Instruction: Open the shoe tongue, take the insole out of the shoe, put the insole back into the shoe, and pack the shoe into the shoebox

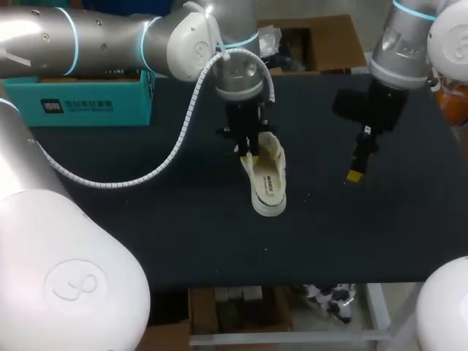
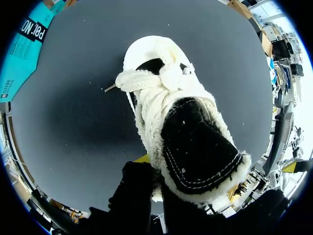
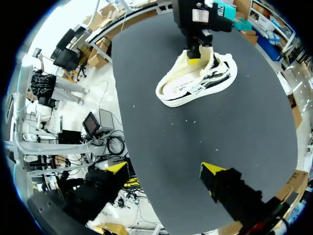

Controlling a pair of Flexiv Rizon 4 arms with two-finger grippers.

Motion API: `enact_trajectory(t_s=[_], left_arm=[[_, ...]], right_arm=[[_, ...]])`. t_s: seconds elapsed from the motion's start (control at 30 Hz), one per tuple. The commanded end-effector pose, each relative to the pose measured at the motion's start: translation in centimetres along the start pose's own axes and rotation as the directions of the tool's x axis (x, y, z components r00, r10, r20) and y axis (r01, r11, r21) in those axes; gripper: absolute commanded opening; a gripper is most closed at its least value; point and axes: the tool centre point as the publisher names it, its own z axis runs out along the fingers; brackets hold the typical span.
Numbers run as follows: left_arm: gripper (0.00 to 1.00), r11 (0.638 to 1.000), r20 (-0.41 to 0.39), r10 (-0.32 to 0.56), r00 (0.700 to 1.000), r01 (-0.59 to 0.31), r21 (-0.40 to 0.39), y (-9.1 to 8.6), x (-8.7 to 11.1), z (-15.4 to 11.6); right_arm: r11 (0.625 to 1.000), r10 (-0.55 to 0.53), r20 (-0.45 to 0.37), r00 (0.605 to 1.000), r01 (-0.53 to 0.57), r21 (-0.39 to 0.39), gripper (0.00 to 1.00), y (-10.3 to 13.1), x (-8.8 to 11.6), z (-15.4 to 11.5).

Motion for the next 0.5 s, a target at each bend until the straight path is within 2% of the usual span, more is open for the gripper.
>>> enact_trajectory(t_s=[0.03, 0.17, 0.27, 0.3, 0.37, 0.4, 0.47, 0.5], left_arm=[[0.0, 1.0, 0.011, -0.003, 1.0, 0.002, 0.015, 0.2, 0.3, -0.2], [0.0, 0.999, -0.007, 0.026, 1.0, -0.026, 0.022, 0.1, -0.2, -0.5], [0.0, 0.992, -0.024, 0.126, 0.992, -0.126, 0.028, -0.4, -0.6, -1.1], [0.0, 0.988, -0.029, 0.155, 0.987, -0.155, 0.024, -0.6, -0.7, -1.4], [0.0, 0.967, -0.04, 0.255, 0.966, -0.255, 0.009, -1.2, -1.0, -2.0], [0.0, 0.957, -0.039, 0.292, 0.956, -0.291, 0.012, -1.4, -1.1, -2.3], [0.0, 0.914, -0.04, 0.406, 0.913, -0.406, 0.012, -1.6, -1.4, -3.1], [0.0, 0.905, -0.035, 0.426, 0.904, -0.425, 0.024, -1.8, -1.8, -3.7]], right_arm=[[1.0, -0.001, -0.005, 1.0, 0.001, 0.001, 1.0, -0.1, 0.0, -0.2], [1.0, -0.001, -0.005, 1.0, 0.001, 0.001, 1.0, -0.1, 0.0, -0.2], [1.0, -0.001, -0.005, 1.0, 0.001, 0.001, 1.0, -0.1, 0.0, -0.2], [0.994, -0.114, 0.039, 0.993, 0.114, 0.002, 1.0, -0.1, 0.0, 0.0], [0.979, -0.205, 0.07, 0.976, 0.205, 0.001, 1.0, -0.5, -0.2, 0.1], [0.951, -0.308, 0.111, 0.945, 0.309, 0.008, 1.0, -0.8, -0.1, 0.1], [0.94, -0.34, 0.132, 0.931, 0.339, 0.026, 1.0, -1.7, -0.5, 0.0], [0.912, -0.408, 0.172, 0.897, 0.407, 0.037, 1.0, -2.0, -0.3, -0.2]])
